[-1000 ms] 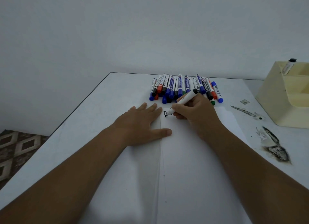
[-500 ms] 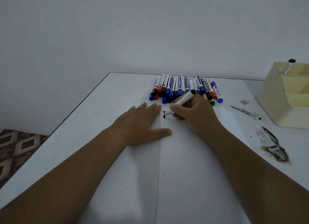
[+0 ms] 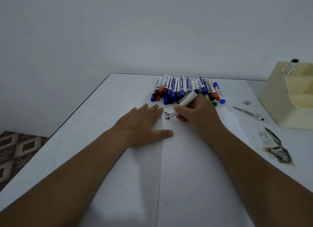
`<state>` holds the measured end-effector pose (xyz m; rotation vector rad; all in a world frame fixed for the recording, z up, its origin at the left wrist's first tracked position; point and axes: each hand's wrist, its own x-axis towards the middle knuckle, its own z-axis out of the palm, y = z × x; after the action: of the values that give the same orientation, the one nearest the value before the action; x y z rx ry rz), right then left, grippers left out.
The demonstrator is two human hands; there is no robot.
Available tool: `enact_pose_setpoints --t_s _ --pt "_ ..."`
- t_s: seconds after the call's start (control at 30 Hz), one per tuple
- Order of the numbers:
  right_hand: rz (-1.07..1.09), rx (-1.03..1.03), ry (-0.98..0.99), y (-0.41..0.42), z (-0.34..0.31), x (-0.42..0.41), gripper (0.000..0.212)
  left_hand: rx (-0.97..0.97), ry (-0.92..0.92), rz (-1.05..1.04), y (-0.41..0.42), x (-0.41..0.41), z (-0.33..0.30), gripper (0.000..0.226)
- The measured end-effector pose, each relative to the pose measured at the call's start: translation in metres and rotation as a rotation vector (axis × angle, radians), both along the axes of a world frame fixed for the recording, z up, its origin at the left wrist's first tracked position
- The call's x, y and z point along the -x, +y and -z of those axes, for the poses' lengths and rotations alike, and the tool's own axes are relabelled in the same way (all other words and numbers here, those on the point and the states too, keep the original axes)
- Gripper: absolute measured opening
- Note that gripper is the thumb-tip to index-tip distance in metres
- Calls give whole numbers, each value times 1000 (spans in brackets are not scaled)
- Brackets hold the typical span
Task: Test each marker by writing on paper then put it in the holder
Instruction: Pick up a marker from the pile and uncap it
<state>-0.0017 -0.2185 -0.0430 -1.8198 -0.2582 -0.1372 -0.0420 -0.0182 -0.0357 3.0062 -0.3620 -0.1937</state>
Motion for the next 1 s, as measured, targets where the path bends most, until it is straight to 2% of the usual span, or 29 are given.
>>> enact_pose_setpoints --t_s 0.47,0.57,0.7,0.83,1.0 --pt "18 61 -5 0 2 -4 15 4 2 2 0 0 0 102" --pt "50 52 -15 -1 3 -4 10 10 -4 4 1 0 0 102" --pt "81 25 -3 -2 4 -6 22 12 -10 10 2 -2 3 108" --pt "77 62 -9 -1 3 -5 15 17 -13 9 2 -1 2 106" --pt "80 82 -8 0 3 -6 21 6 -25 16 2 -1 3 102"
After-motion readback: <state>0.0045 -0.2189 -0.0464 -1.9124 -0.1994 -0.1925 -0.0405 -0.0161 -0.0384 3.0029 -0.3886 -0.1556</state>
